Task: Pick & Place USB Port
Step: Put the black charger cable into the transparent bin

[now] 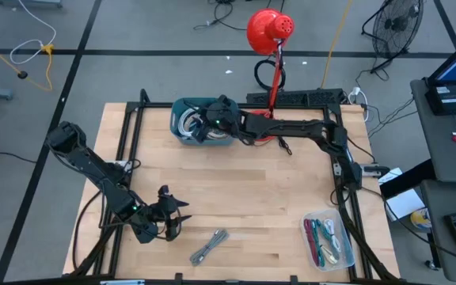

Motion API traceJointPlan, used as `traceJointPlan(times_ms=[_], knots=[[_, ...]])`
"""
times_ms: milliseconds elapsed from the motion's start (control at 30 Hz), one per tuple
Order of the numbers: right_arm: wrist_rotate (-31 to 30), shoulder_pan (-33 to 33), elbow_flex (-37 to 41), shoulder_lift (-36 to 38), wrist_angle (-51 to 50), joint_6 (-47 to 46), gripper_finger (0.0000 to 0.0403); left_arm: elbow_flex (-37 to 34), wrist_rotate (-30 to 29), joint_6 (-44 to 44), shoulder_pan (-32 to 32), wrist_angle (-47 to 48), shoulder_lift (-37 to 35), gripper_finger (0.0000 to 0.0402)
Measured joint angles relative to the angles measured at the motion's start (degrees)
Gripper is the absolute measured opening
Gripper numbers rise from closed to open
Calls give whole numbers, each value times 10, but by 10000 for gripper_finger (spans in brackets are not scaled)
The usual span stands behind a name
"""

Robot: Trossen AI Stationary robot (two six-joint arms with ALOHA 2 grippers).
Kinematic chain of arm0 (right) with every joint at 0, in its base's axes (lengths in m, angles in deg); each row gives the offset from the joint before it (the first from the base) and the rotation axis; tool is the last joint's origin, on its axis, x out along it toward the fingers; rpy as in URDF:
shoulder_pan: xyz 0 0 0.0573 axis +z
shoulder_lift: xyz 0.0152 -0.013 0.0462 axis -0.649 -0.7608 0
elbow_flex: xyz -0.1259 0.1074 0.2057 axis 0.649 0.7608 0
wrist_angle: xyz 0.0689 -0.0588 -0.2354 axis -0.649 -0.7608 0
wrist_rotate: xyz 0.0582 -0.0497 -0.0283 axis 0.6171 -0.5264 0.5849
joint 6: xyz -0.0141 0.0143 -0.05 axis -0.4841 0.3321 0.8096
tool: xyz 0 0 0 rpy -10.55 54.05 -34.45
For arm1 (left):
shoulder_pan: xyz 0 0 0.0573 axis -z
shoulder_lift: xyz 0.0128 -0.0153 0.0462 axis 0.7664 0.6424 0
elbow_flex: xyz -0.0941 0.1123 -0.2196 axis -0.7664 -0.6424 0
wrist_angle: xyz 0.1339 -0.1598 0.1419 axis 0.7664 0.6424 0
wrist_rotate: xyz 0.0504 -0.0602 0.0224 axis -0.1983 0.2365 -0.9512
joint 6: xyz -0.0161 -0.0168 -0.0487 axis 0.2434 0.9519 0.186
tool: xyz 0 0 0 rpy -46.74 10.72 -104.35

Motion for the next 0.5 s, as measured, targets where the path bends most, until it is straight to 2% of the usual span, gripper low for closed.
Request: traceJointPlan(times_ms=[67, 133, 267, 367, 500], knots=[[6, 22, 0, 13, 1, 10, 218, 0, 0, 0, 0, 0, 0, 207], [39, 48, 0, 29, -9, 19, 215, 0, 0, 0, 0, 0, 0, 207], [160, 106, -1, 51, -67, 23, 211, 0, 9, 7, 0, 0, 0, 207], [235, 156, -1, 61, -154, 37, 212, 0, 34, 12, 1, 0, 0, 207], [253, 225, 13, 63, -245, 51, 210, 0, 51, 15, 2, -11, 0, 207]])
